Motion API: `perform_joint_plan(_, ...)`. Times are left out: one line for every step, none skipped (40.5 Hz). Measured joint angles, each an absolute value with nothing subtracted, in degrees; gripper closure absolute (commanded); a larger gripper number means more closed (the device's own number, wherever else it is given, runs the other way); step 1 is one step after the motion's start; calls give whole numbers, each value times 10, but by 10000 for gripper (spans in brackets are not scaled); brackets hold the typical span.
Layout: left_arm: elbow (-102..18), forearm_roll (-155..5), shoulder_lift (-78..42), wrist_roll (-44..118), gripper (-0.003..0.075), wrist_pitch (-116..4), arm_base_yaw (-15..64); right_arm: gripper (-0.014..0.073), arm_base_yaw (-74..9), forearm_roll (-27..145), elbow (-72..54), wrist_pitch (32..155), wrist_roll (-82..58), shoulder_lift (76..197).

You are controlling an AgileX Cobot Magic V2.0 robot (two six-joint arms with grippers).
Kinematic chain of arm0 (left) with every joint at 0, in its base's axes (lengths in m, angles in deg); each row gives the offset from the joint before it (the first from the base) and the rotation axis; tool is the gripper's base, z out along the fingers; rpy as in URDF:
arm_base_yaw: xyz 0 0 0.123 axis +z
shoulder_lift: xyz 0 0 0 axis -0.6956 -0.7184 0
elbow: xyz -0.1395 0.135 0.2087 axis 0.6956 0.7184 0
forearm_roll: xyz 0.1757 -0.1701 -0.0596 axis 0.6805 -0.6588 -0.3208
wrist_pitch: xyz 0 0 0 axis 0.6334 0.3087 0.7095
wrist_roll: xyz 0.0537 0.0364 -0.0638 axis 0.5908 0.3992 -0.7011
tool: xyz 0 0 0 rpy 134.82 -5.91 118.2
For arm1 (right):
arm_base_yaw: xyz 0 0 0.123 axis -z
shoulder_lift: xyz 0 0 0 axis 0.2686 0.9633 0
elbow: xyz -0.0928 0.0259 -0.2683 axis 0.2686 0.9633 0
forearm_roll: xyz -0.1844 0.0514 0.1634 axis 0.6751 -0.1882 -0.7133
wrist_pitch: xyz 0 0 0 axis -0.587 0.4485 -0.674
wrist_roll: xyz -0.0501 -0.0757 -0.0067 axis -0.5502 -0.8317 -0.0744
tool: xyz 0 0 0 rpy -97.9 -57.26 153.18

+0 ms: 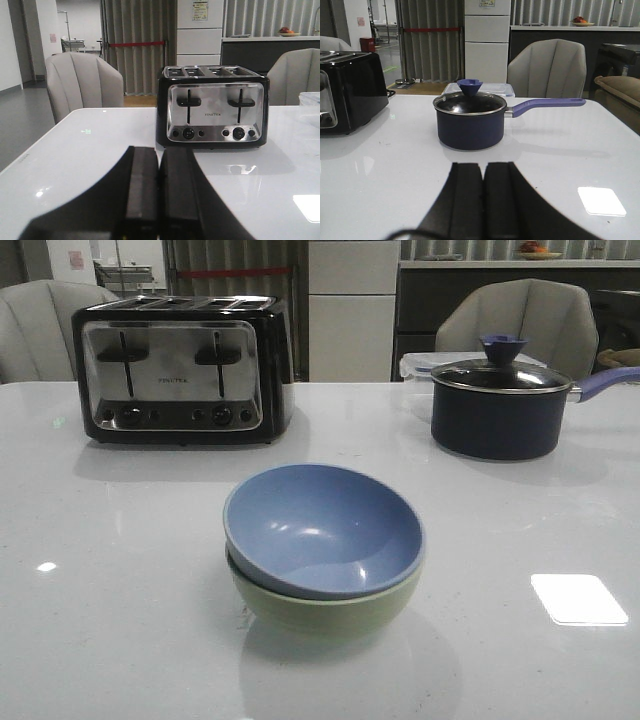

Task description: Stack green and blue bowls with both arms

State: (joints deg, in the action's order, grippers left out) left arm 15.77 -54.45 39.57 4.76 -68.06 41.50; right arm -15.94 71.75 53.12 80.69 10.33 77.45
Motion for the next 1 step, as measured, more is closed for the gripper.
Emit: perform_joint_plan(158,-544,396,48,627,-681,415,539,-159,718,531,807,103,775)
